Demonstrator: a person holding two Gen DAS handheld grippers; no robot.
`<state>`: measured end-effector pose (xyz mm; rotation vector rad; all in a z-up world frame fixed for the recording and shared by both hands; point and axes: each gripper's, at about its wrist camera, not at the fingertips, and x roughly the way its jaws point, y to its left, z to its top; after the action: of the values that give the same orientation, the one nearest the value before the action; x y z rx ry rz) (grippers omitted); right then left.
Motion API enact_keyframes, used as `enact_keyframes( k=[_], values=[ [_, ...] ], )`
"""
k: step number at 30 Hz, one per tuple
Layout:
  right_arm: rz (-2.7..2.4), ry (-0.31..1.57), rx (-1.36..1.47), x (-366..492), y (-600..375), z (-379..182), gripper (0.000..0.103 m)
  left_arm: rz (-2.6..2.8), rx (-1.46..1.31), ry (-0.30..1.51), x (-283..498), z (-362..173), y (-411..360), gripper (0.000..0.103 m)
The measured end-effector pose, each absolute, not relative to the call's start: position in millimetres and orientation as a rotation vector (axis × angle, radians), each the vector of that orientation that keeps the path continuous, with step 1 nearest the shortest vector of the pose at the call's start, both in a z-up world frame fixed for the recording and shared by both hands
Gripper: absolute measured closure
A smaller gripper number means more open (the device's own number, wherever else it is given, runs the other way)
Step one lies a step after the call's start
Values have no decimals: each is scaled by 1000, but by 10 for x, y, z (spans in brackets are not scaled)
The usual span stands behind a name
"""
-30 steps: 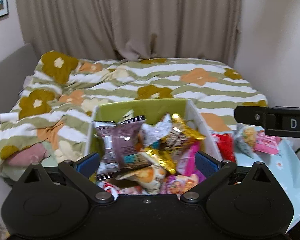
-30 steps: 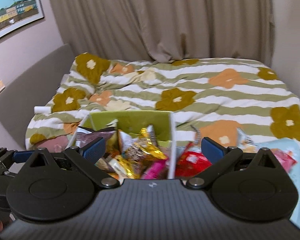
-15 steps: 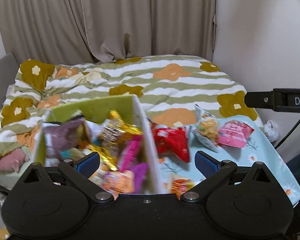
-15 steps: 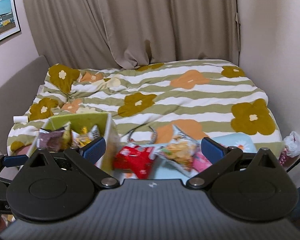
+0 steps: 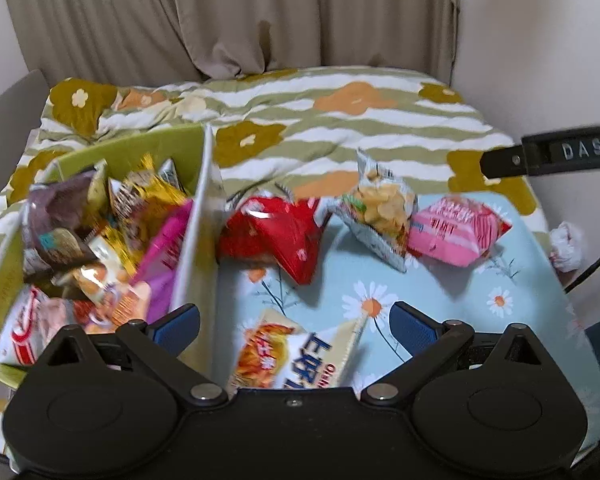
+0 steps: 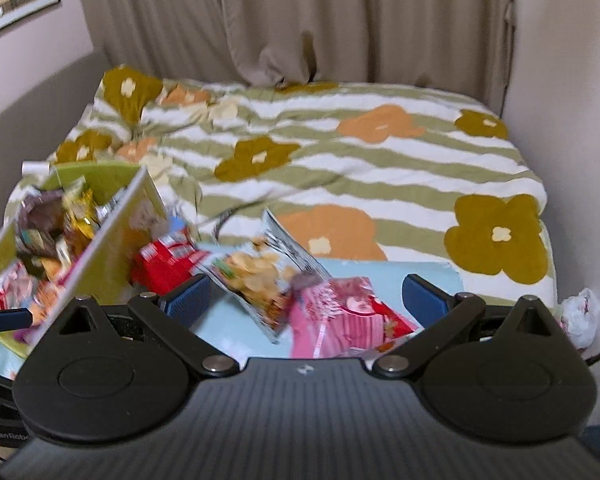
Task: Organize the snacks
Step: 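Move both tools back over the snack tray, then grasp a white-blue Oishi bag with the left tool while the right tool grasps a pink strawberry bag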
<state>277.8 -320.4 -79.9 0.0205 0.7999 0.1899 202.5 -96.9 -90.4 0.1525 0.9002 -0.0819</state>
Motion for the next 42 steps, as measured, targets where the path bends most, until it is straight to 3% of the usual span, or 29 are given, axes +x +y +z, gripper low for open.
enact_keyframes(
  k=[16, 25, 27, 33, 42],
  values=[
    [323, 976, -22, 3512, -3389, -1594, 0, 55, 338, 1021, 2375, -1781, -1287, 2],
    [364, 1029, -50, 3727, -3351, -1810, 0, 95, 337, 1133, 2461, -2018, -1184, 14],
    [367, 1045, -57, 3763, -3344, -1855, 0, 94, 331, 1136, 2446, -2025, -1163, 23],
    [366, 1079, -77, 3842, -3332, -1971, 0, 87, 309, 1125, 2430, -1976, -1148, 34],
    [380, 1127, -63, 3921, -3347, -2144, 0, 73, 269, 1099, 2402, -1844, -1182, 37]
  ],
)
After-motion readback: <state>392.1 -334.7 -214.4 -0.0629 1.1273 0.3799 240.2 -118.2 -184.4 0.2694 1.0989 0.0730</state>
